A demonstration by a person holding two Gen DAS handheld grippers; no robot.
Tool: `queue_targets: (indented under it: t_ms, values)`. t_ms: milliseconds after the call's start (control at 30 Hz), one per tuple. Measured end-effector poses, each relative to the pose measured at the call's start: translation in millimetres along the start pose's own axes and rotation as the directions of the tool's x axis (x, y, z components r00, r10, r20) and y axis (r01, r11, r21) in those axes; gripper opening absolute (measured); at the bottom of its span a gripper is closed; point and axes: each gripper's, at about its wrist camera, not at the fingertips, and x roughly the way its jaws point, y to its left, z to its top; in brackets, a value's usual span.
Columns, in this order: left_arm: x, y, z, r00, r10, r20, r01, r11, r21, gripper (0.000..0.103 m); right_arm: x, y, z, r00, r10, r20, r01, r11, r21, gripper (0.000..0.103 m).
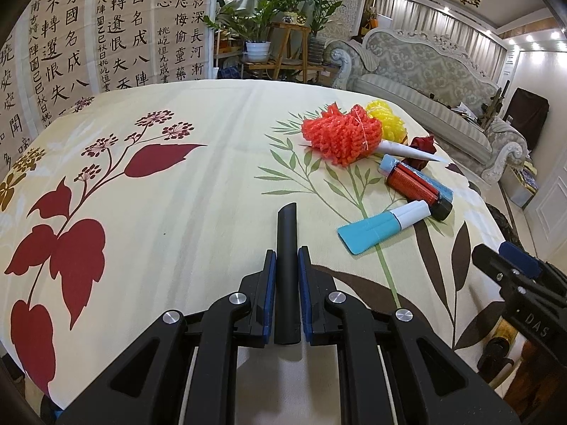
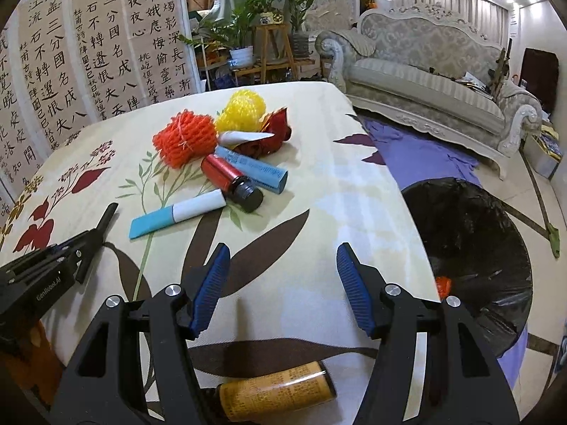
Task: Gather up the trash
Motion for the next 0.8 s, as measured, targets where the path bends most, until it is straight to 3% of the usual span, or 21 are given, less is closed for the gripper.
queue_targets:
  t_ms: [400, 800]
  values:
    - [0, -1, 0, 1.0, -0.001, 0.0, 0.001, 1.0, 0.001, 0.013, -21, -12, 3, 0.999, -0.035, 0.033, 0.035, 0.999, -0.001, 0.061]
    - [-7, -3, 0, 1.0, -0.004, 0.016, 0.004, 1.0, 0.013, 0.013, -50, -33, -28, 0.995, -0.101, 0.015, 0.101, 0.995, 0.013, 0.061]
